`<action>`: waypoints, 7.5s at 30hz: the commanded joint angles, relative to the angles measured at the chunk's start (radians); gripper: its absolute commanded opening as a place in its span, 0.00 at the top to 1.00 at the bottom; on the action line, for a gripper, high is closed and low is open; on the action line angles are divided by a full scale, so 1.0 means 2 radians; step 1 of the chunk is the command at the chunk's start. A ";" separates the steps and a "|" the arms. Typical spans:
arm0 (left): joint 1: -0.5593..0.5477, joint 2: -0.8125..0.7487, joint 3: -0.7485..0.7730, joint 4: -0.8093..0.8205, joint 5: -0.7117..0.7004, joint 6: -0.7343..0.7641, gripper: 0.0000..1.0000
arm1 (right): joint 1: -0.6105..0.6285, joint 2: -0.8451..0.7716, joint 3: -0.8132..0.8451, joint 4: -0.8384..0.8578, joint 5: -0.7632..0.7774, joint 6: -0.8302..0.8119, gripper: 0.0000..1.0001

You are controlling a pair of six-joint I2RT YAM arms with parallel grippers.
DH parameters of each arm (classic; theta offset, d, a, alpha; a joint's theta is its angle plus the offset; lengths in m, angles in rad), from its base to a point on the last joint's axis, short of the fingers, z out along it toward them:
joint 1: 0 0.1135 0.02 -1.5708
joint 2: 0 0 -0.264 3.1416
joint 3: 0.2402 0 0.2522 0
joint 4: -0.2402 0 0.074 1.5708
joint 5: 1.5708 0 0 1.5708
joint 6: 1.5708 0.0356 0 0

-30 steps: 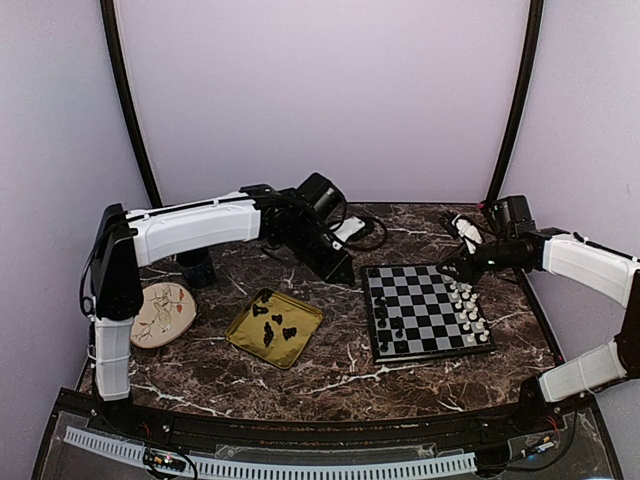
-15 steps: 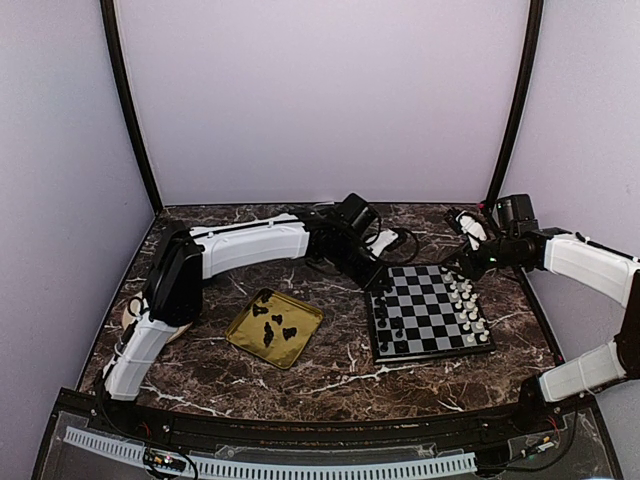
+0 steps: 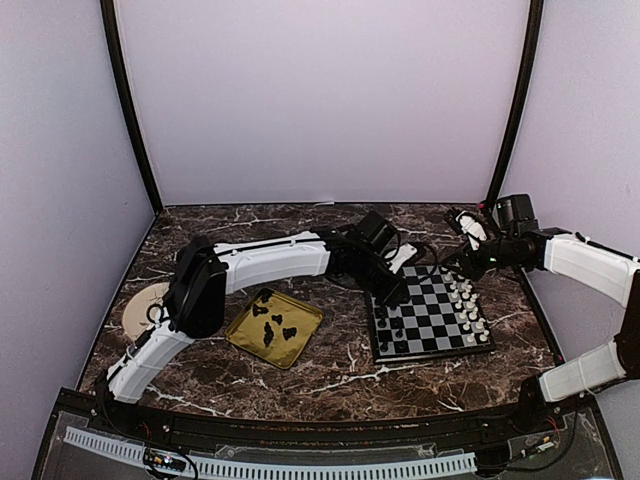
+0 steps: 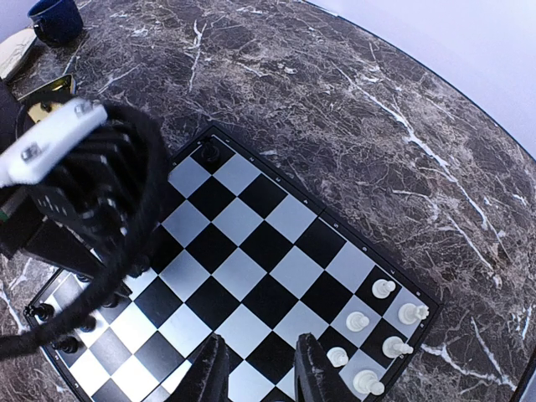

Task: Set up the chess pieces on the board
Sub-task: Place the pawn on the chessboard, then move the pawn to d7, then move the storage box to the center of the board, then pick up the pawn from the storage box.

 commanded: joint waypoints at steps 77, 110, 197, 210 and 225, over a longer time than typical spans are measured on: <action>0.182 -0.429 -0.480 0.019 -0.152 0.014 0.60 | 0.188 0.253 0.176 -0.168 0.040 -0.089 0.94; 0.158 -0.430 -0.509 -0.096 -0.132 -0.017 0.65 | 0.116 0.069 0.094 -0.107 -0.023 -0.048 0.74; 0.330 -0.519 -0.591 0.021 -0.081 -0.069 0.52 | 0.413 0.366 0.378 -0.201 0.083 -0.088 0.85; 0.365 -0.549 -0.615 0.036 -0.069 -0.057 0.53 | 0.443 0.403 0.396 -0.232 0.063 -0.120 0.86; 0.365 -0.543 -0.612 0.034 -0.050 -0.056 0.52 | 0.448 0.427 0.406 -0.232 0.069 -0.122 0.85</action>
